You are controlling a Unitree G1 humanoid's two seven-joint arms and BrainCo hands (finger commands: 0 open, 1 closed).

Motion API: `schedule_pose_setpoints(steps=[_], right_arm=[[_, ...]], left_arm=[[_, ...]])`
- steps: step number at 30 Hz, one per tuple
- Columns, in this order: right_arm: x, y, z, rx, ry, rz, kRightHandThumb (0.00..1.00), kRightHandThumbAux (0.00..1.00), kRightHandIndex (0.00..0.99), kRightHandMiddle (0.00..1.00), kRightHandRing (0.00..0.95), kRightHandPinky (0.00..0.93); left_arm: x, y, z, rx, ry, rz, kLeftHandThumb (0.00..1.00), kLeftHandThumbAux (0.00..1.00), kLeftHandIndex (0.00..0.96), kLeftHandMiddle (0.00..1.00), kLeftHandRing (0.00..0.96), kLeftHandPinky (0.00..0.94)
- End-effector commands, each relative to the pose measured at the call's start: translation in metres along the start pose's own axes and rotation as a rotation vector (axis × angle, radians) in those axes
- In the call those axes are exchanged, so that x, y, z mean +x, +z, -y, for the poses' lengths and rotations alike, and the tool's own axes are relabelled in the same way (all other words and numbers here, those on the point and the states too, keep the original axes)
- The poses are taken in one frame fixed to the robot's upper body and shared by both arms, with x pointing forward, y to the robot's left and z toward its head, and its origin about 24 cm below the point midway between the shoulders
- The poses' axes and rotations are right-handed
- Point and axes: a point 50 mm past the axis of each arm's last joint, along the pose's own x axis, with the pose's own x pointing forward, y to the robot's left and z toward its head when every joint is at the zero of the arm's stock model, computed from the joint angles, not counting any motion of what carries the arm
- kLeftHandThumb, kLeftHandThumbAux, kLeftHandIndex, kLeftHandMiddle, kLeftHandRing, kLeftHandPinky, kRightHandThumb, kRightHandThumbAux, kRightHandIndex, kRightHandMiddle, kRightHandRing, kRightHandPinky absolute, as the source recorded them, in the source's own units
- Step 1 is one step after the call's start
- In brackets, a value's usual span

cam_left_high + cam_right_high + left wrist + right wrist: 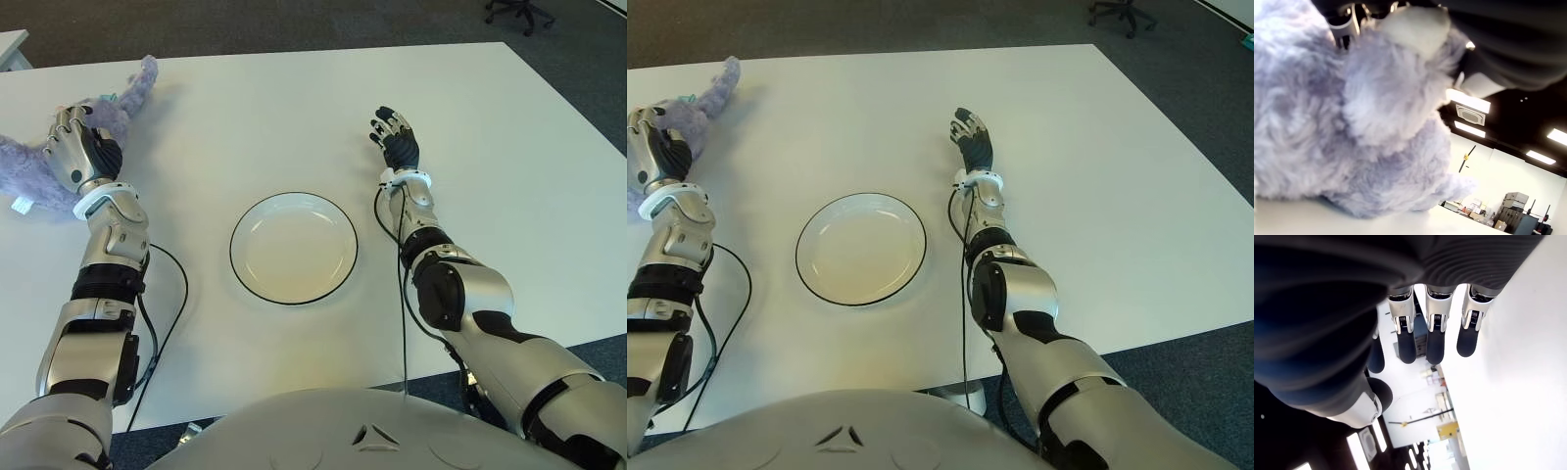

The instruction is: Put the doll into the plate.

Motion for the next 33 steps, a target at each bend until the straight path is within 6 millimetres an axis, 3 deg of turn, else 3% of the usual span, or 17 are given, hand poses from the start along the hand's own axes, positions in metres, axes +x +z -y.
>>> schedule_pose_setpoints(steps=[1, 2, 3, 5, 8, 9, 11, 20, 33], right_arm=[[-0.0133, -0.0275, 0.0096, 0.004, -0.039, -0.108, 0.656, 0.761, 0.203, 0.16, 0.138, 0.153], [-0.0133, -0.0275, 0.0095, 0.007, -0.038, -0.109, 0.659, 0.761, 0.202, 0.16, 0.138, 0.153], [-0.0132, -0.0275, 0.0095, 0.009, -0.037, -0.109, 0.673, 0.761, 0.2, 0.16, 0.138, 0.153], [-0.0132, -0.0275, 0.0094, 0.012, -0.036, -0.109, 0.678, 0.761, 0.2, 0.16, 0.138, 0.153], [-0.0131, -0.0273, 0.0093, 0.015, -0.035, -0.109, 0.683, 0.762, 0.201, 0.161, 0.137, 0.153], [-0.013, -0.0272, 0.0093, 0.016, -0.035, -0.109, 0.684, 0.765, 0.202, 0.161, 0.136, 0.151], [-0.013, -0.0269, 0.0093, 0.018, -0.035, -0.106, 0.682, 0.765, 0.205, 0.161, 0.135, 0.147], [-0.0129, -0.0264, 0.0095, 0.009, -0.041, -0.102, 0.645, 0.766, 0.208, 0.165, 0.139, 0.153], [-0.0115, -0.0248, 0.009, 0.021, -0.043, -0.102, 0.679, 0.77, 0.21, 0.175, 0.145, 0.154]], left_arm=[[-0.0055, -0.0081, 0.0085, -0.003, -0.053, -0.048, 0.883, 0.478, 0.31, 0.314, 0.332, 0.366], [-0.0053, -0.0081, 0.0086, -0.004, -0.051, -0.038, 0.884, 0.479, 0.314, 0.316, 0.334, 0.366], [-0.0051, -0.008, 0.0086, -0.004, -0.05, -0.031, 0.777, 0.635, 0.394, 0.336, 0.355, 0.379], [-0.0048, -0.0081, 0.0087, -0.006, -0.049, -0.021, 0.746, 0.681, 0.418, 0.341, 0.362, 0.383], [-0.0045, -0.0083, 0.0086, -0.007, -0.048, 0.004, 0.746, 0.686, 0.425, 0.367, 0.392, 0.399], [-0.0043, -0.0084, 0.0086, -0.006, -0.047, 0.012, 0.936, 0.668, 0.421, 0.385, 0.438, 0.49], [-0.0041, -0.0085, 0.0087, -0.002, -0.046, 0.025, 0.992, 0.66, 0.428, 0.399, 0.461, 0.529], [-0.0027, -0.0095, 0.0101, 0.025, -0.041, 0.06, 1.0, 0.654, 0.435, 0.42, 0.492, 0.535], [-0.0012, -0.0103, 0.0129, 0.041, -0.031, 0.052, 1.0, 0.654, 0.457, 0.422, 0.478, 0.497]])
